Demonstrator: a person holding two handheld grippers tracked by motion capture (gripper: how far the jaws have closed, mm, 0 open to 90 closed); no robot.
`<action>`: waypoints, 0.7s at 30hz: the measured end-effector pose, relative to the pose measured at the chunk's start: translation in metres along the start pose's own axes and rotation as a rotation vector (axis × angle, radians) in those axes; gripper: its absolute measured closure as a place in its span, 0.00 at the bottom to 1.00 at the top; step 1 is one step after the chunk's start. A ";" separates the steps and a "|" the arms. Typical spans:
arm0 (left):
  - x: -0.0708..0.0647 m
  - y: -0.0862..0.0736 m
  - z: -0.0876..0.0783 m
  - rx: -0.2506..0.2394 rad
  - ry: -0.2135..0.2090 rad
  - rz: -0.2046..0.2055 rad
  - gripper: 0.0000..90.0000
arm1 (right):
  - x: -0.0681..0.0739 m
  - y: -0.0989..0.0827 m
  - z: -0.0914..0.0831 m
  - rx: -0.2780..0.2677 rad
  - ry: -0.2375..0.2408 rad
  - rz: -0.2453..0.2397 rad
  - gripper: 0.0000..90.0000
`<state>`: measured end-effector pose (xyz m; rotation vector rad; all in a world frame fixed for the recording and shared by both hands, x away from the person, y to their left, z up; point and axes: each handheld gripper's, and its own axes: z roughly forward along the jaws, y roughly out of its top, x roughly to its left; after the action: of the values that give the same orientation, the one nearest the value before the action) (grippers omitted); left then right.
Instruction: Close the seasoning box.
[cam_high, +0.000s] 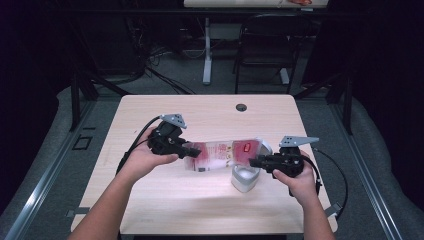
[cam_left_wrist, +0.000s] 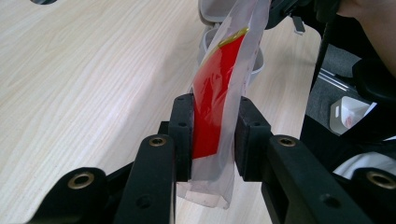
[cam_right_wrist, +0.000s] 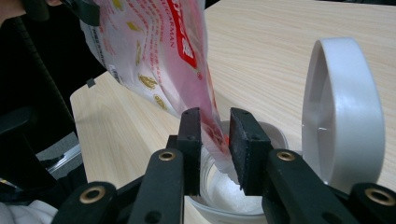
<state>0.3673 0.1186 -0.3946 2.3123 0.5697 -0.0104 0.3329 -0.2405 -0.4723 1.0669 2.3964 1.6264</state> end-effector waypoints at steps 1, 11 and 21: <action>0.001 -0.002 0.001 0.001 0.000 -0.004 0.79 | 0.000 0.000 0.000 -0.002 0.002 0.000 0.83; 0.008 -0.016 0.005 -0.019 -0.022 -0.018 0.79 | 0.001 -0.001 0.000 -0.039 0.020 -0.007 0.90; 0.015 -0.034 0.011 -0.066 -0.035 -0.026 0.79 | 0.005 0.001 0.000 -0.081 0.039 -0.022 0.97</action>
<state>0.3685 0.1386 -0.4278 2.2366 0.5738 -0.0431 0.3291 -0.2378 -0.4699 1.0014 2.3353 1.7364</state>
